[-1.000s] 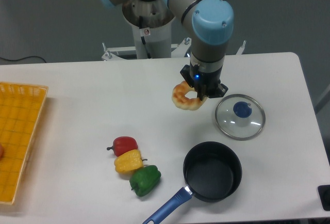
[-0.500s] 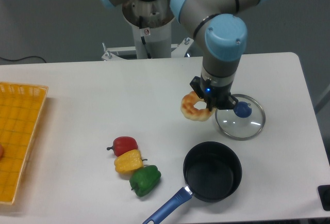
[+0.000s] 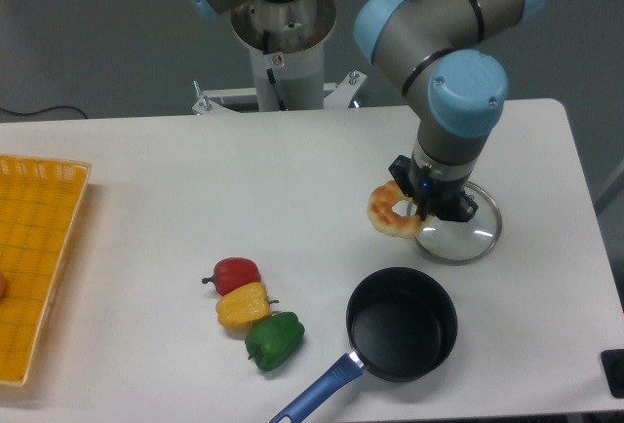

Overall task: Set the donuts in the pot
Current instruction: 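Carry the held donut with the gripper over the glass lid, then move the donut over the black saucepan and lower it inside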

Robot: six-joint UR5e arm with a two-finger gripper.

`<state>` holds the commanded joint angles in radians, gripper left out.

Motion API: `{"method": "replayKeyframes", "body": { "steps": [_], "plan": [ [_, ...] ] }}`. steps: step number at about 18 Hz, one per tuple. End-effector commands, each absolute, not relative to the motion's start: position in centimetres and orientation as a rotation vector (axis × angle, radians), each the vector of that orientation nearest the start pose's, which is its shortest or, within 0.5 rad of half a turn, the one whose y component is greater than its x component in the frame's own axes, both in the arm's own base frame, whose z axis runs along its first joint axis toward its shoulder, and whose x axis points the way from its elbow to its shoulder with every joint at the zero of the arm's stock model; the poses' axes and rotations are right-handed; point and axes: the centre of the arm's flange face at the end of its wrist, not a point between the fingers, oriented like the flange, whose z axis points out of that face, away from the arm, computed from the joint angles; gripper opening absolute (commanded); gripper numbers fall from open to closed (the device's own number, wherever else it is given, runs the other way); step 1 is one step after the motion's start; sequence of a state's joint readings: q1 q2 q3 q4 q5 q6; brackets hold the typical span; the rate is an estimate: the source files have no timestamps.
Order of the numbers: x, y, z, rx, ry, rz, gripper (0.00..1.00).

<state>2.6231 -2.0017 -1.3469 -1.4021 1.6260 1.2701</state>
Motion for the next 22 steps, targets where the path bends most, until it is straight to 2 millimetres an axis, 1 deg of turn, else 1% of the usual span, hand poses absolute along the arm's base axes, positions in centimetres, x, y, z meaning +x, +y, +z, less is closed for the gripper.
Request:
{"method": "replayKeyframes", "body": {
  "steps": [5, 9, 10, 13, 14, 18, 20, 22],
  "plan": [
    [-51.6, 45.0, 35.4, -3.190, 0.351, -0.021, 0.00],
    [-51.8, 46.7, 34.2, -3.195, 0.339, -0.024, 0.00],
    [-51.7, 47.4, 34.1, -3.196, 0.332, -0.017, 0.00],
    [-51.9, 48.7, 33.6, -3.216, 0.304, 0.003, 0.00],
    [-52.0, 48.8, 33.2, -3.218, 0.305, -0.004, 0.00],
    [-52.6, 49.3, 33.0, -3.215, 0.304, 0.002, 0.00],
    [-52.6, 50.1, 32.7, -3.215, 0.312, 0.006, 0.00],
    [-52.9, 50.6, 32.6, -3.214, 0.279, 0.013, 0.00]
  ]
}}
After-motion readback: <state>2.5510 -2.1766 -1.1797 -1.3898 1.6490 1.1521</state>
